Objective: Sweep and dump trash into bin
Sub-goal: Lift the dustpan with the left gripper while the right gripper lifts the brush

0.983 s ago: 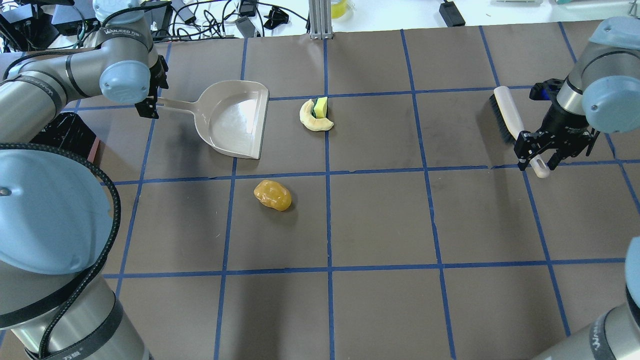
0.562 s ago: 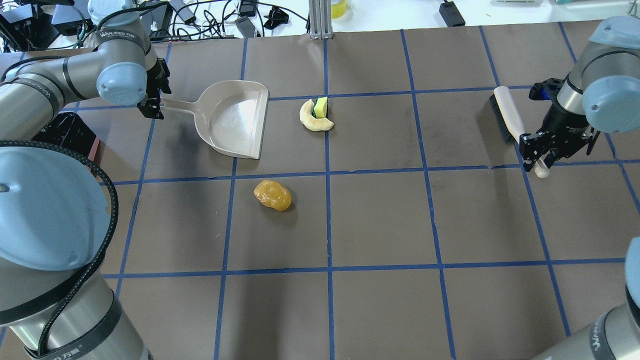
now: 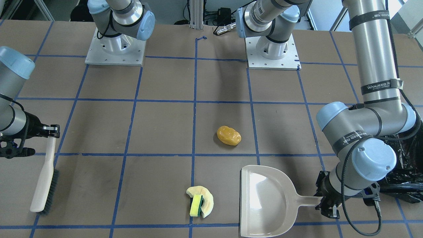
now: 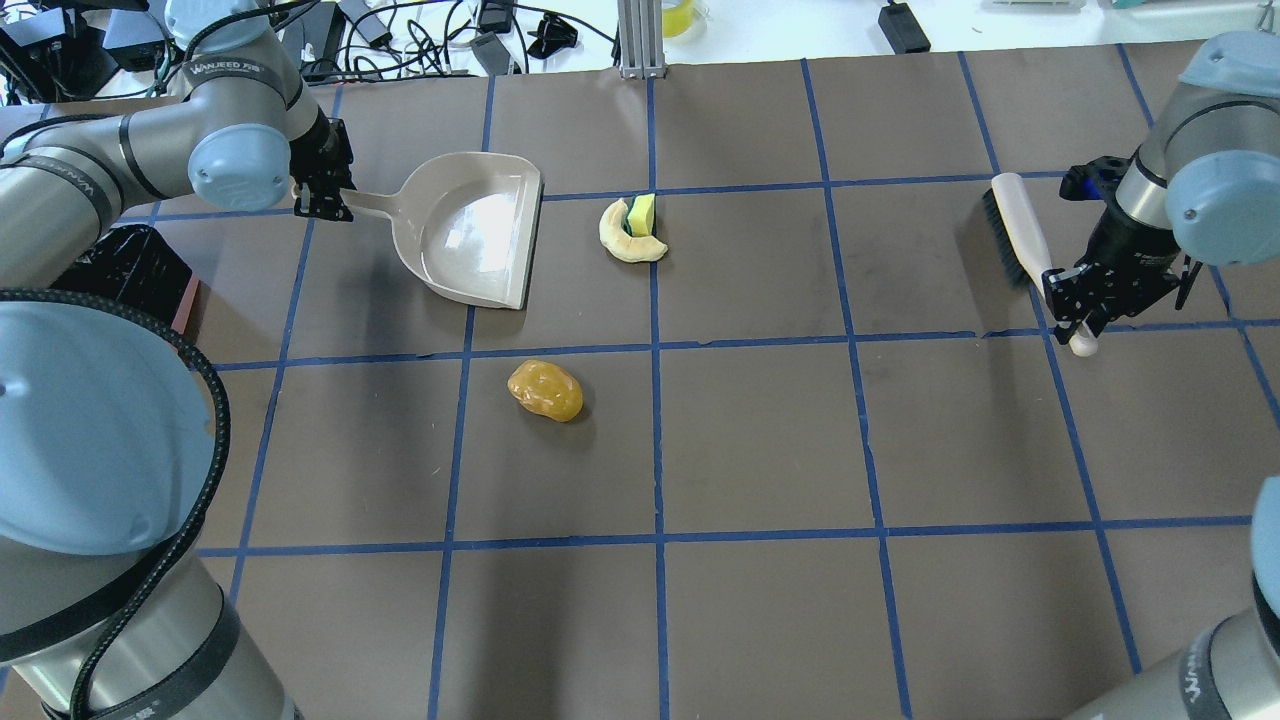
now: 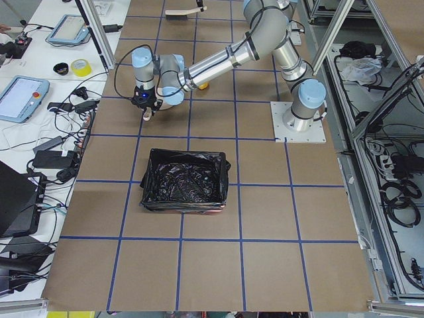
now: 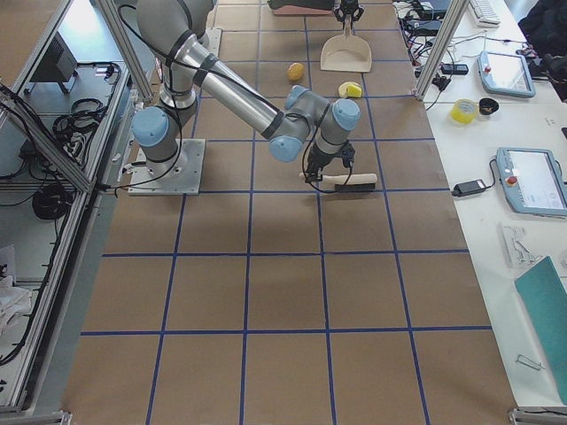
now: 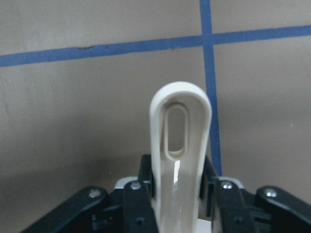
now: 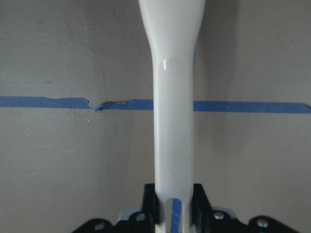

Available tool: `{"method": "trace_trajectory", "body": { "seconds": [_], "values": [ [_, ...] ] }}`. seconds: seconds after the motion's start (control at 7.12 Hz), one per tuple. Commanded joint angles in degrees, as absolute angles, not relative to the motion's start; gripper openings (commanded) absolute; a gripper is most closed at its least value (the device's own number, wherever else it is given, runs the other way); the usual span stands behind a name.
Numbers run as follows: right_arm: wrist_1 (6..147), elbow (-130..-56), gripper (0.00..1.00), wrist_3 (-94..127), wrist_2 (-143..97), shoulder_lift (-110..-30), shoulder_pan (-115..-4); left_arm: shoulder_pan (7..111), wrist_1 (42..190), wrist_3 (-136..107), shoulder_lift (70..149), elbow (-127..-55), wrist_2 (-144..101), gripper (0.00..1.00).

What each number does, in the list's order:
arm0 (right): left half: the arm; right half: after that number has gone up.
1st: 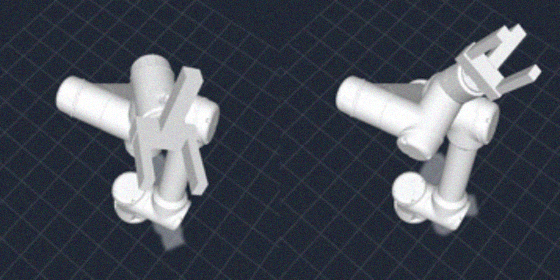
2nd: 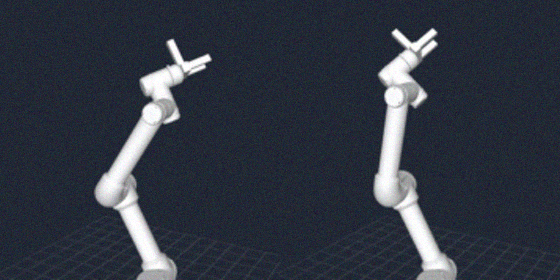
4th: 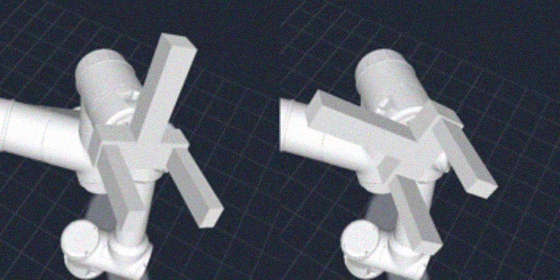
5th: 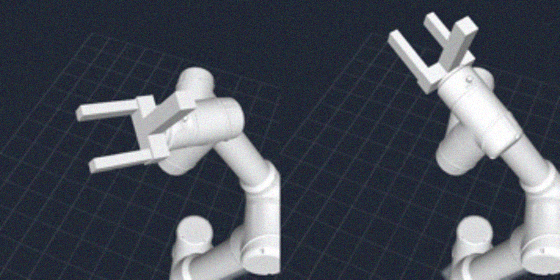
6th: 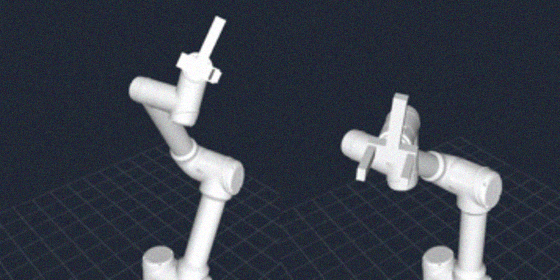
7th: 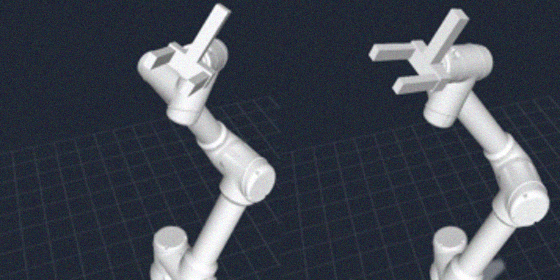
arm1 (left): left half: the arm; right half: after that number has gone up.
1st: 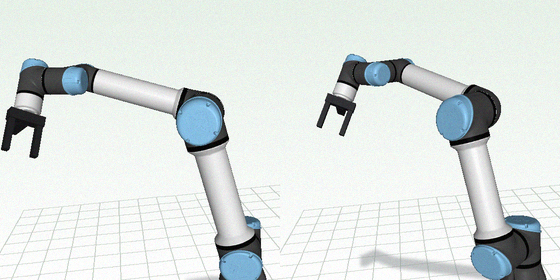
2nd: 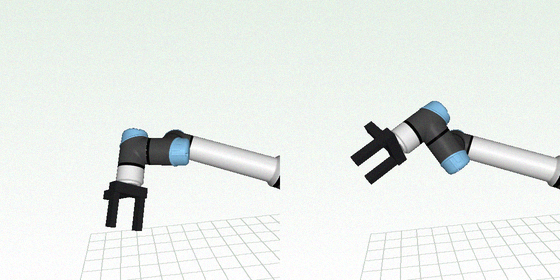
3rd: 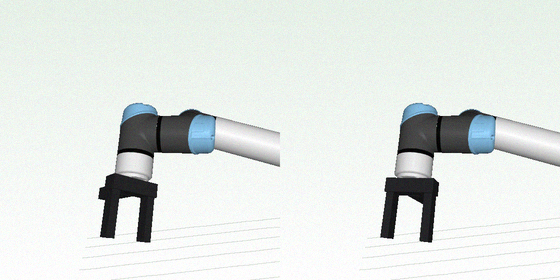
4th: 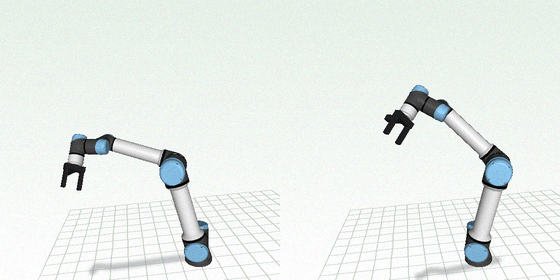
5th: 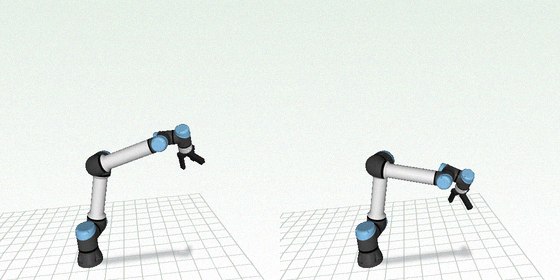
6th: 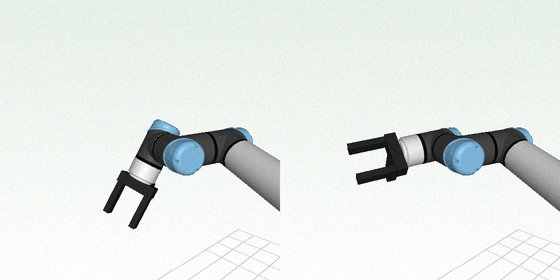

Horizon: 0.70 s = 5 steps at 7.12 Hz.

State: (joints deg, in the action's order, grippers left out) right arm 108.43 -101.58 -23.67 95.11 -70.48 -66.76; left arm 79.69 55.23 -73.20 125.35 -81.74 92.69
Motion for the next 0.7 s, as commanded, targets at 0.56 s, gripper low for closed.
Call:
{"method": "trace_trajectory", "body": {
  "seconds": [0.56],
  "values": [
    [94.93, -95.89, 0.0, 2.12, 99.76, -74.09, -91.53, 89.2, 53.87, -77.32, 123.66, -82.0, 103.35, 0.0]
  ]
}}
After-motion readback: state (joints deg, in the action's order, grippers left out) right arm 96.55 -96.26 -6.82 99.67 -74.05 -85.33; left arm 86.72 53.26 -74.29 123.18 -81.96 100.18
